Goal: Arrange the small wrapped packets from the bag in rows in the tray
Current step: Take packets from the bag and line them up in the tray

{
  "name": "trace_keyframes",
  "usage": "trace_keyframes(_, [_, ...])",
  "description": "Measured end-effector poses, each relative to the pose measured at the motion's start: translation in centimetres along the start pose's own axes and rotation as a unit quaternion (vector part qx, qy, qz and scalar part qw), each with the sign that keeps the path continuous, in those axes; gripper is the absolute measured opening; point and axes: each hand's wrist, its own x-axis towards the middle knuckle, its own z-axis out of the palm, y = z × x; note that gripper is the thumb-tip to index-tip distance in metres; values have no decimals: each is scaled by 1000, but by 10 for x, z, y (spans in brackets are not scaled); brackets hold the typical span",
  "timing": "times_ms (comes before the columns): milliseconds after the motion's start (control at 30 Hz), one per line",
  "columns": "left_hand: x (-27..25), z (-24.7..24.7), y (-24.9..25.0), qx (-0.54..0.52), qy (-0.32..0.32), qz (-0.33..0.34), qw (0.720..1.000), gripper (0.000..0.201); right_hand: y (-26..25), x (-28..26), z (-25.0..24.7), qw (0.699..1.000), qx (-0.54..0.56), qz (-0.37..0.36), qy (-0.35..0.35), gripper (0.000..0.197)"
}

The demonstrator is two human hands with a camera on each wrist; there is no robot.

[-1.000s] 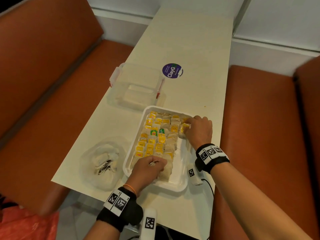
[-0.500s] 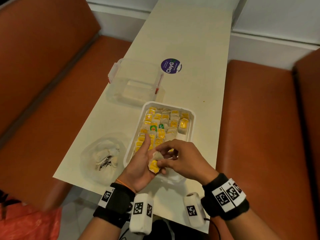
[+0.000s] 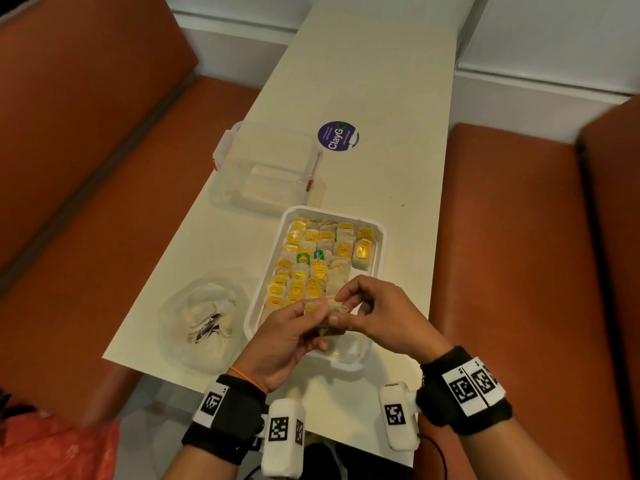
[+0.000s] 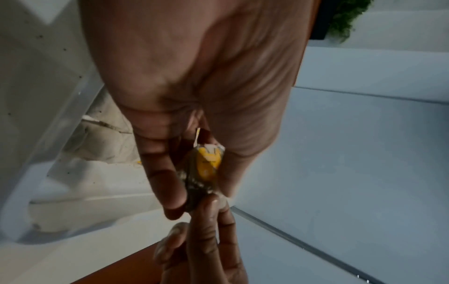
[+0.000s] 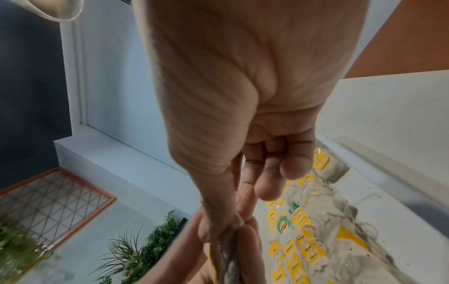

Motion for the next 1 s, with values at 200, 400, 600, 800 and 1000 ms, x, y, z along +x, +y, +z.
trace_keyframes(200, [0,-2,-4,-29,33,10,999,22,-5,-10,-9,997,10,-33,-67,52])
trace_keyframes(400, [-1,3,-1,-25,34,3,999,32,-9,-11,-5,996,-9,-85,-4,31])
trace_keyframes(600, [0,6,-1,-70,22,-11,997,35,-7,-11,-2,993,19,-108,43,25])
trace_keyframes(800, [1,6,0,-58,31,-8,998,36,-3,-10,-9,995,23,-86,42,17])
trace_keyframes(1000, [12,4,1,-76,49,11,996,36,-3,-6,-25,997,51,-49,40,15])
